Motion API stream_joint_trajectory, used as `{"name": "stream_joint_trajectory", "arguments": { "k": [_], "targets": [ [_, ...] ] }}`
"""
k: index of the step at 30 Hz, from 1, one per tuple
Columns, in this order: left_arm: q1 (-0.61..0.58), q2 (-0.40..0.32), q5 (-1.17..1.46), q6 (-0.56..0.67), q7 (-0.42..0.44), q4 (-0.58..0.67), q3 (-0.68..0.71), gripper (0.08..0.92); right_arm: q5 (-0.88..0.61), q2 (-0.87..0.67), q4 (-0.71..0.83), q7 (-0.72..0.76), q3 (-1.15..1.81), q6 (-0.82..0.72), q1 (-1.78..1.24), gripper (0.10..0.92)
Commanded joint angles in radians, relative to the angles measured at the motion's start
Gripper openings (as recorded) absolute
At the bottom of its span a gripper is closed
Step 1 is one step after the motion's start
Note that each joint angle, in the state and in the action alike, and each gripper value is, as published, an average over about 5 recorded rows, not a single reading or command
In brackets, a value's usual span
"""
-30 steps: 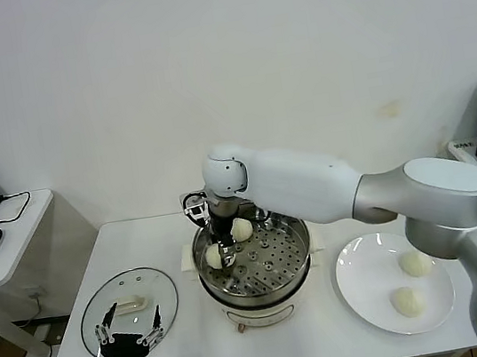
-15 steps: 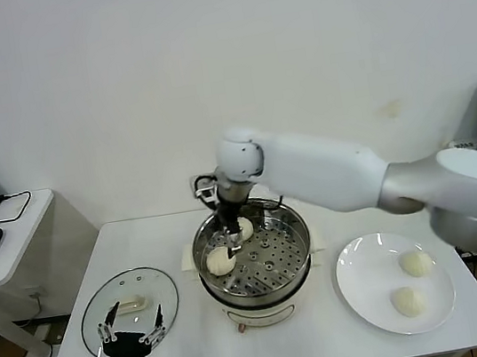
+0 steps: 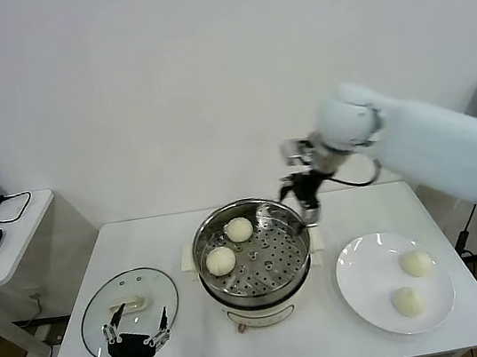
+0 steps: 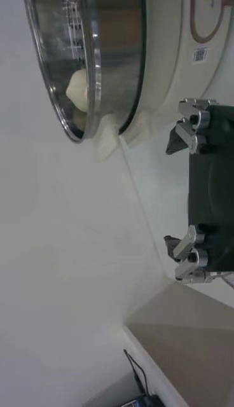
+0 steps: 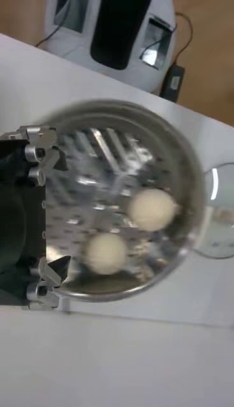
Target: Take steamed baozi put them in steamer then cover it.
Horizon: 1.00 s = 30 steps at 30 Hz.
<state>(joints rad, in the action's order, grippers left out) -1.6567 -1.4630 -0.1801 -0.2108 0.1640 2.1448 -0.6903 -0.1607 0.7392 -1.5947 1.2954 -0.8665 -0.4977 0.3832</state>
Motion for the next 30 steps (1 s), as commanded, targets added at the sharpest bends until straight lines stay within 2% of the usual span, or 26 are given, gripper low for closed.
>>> {"name": "stream_joint_trajectory", "arguments": {
  "k": [1,10,30],
  "targets": [
    [-0.005,-0.002,0.0,-0.001,0.0,0.009,0.005,0.823,0.138,-0.355,-0.158,0.05,0.065,0.133,-0.114,0.823],
    [-0.026,-0.003,-0.007,-0.002,0.0,0.022,0.005,0.823,0.312,-0.371,-0.152,0.052,0.23,0.165,-0.443,0.823],
    [-0.029,-0.004,-0.019,-0.004,0.002,-0.008,0.019,0.823,0.453,-0.324,-0.079,0.015,0.445,0.16,-0.806,0.823]
  ]
}}
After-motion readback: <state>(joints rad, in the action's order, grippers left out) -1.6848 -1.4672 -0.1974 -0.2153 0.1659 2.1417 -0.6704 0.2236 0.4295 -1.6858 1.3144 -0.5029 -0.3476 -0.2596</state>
